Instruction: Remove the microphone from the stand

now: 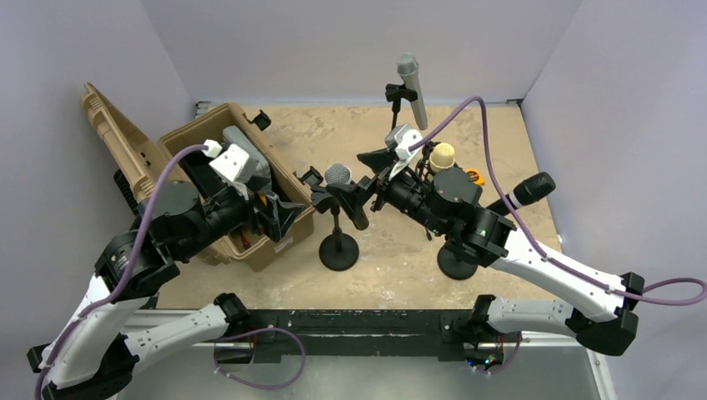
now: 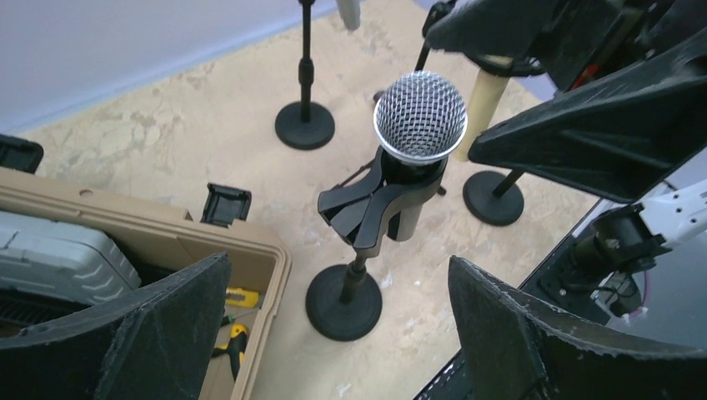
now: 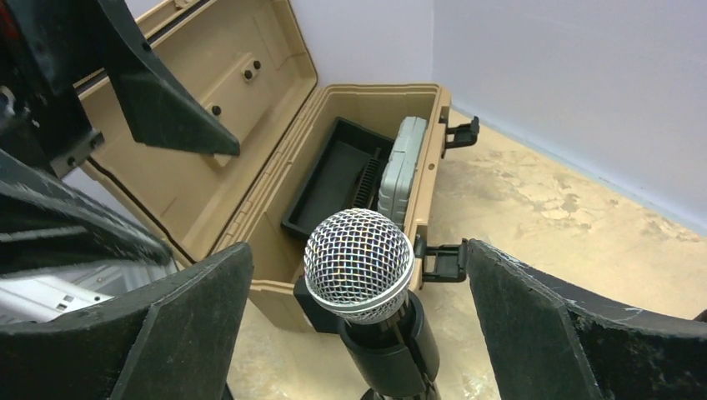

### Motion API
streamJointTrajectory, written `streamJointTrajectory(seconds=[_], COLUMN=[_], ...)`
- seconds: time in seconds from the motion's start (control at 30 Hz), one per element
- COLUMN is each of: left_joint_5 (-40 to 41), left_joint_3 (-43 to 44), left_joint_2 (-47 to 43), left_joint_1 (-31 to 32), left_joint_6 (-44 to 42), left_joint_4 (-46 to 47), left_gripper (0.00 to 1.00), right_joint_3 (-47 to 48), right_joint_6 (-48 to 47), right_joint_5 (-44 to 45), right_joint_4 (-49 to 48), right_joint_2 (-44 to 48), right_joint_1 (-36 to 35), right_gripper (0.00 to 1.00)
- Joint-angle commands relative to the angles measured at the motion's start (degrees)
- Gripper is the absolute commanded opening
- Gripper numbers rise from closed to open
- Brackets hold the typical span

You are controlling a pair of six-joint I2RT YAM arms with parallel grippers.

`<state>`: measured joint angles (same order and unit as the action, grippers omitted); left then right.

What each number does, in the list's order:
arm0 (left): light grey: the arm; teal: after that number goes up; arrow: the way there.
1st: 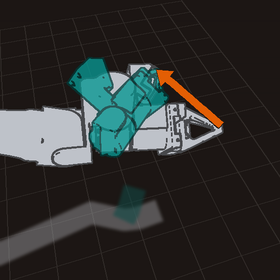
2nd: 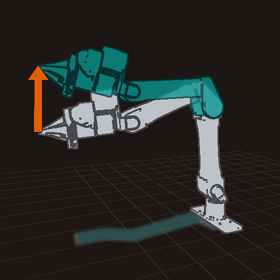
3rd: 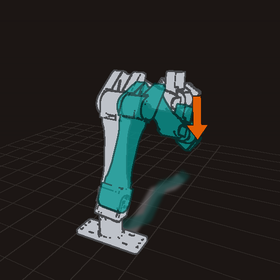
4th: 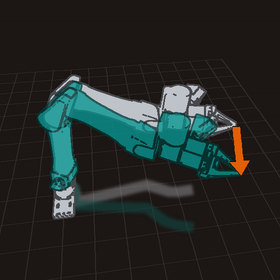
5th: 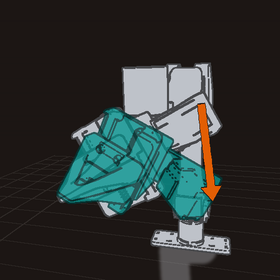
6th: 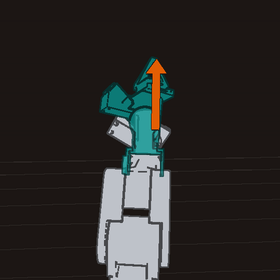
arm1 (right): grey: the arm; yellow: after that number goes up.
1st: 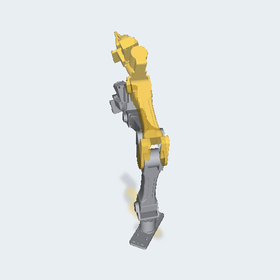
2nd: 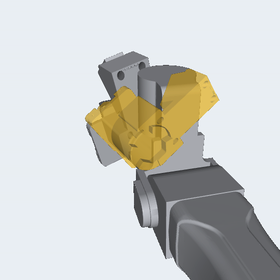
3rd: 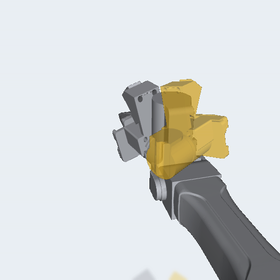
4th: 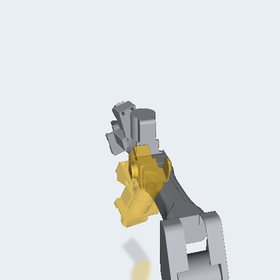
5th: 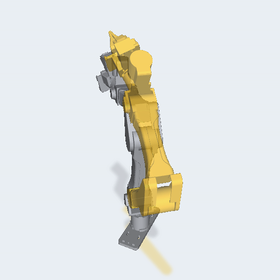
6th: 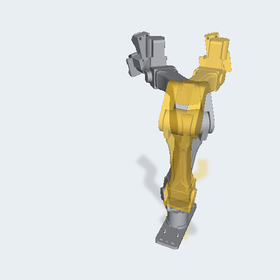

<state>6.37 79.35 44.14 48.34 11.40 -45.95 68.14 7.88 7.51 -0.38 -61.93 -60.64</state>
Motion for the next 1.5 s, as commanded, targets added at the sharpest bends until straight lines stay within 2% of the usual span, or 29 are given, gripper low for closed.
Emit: streamJointTrajectory(seconds=[0.0, 0.2, 0.3, 0.43, 0.67, 0.73, 0.87, 1.0, 1.03, 1.1, 1.23, 1.37, 1.47], left_joint_5=[0.31, 1.03, 3.99, 3.45, 3.28, 1.01, -4.35, -11.96, -13.71, -17.55, -26.36, -37.78, -40.52], left_joint_3=[-2.34, -1.54, -1.77, -2.74, -5.67, -6.52, -7.11, -8.60, -8.75, -8.95, -9.63, -9.90, -11.16], left_joint_2=[0.03, 1.74, 1.93, 2.33, 3.46, 3.76, 5.40, 6.41, 6.60, 6.72, 7.35, 8.58, 7.95], left_joint_1=[-0.35, -0.30, -0.34, -0.35, -0.35, -0.43, -0.92, -4.25, -5.09, -7.00, -10.49, -10.84, -10.79], left_joint_6=[0.90, 1.30, 1.59, 1.99, 1.54, 0.55, -1.60, -3.48, -3.74, -3.85, -3.52, -9.68, -13.02], left_joint_4=[0.20, 0.52, 0.77, 0.90, 3.91, 5.47, 7.06, 9.76, 10.10, 11.40, 14.93, 16.61, 16.08], left_gripper=[1.00, 1.00, 1.00, 1.00, 1.00, 1.00, 1.00, 1.00, 1.00, 1.00, 1.00, 1.00, 1.00], right_joint_3=[2.39, 2.71, 2.70, 2.72, 2.60, 3.17, 3.26, 1.60, 1.18, 0.66, 0.07, -0.19, -0.25], right_joint_6=[0.80, 0.37, 0.35, 0.26, -1.77, -2.87, -4.06, -4.84, -4.99, -5.83, -9.78, -10.94, -10.64], right_joint_5=[5.20, 5.27, 7.63, 9.46, 8.96, 7.95, 7.92, 7.65, 7.44, 4.57, -0.54, -2.69, -3.31], right_joint_4=[-1.09, -1.19, -1.26, -1.15, -1.58, -1.25, -0.79, -1.86, -2.36, -3.56, -4.03, -4.30, -4.19], right_joint_2=[-0.21, -3.37, -4.23, -4.43, -4.78, -5.38, -5.68, -3.91, -3.28, -2.03, 0.00, 1.46, 1.93], right_joint_1=[-0.64, -1.07, -2.04, -2.69, -2.73, -2.73, -2.73, -2.73, -2.74, -2.75, -2.69, -2.55, -2.22], right_gripper=[0.98, 0.91, 0.90, 0.89, 0.74, 0.66, 0.43, 0.22, 0.20, 0.02, 0.00, 0.00, 0.00])
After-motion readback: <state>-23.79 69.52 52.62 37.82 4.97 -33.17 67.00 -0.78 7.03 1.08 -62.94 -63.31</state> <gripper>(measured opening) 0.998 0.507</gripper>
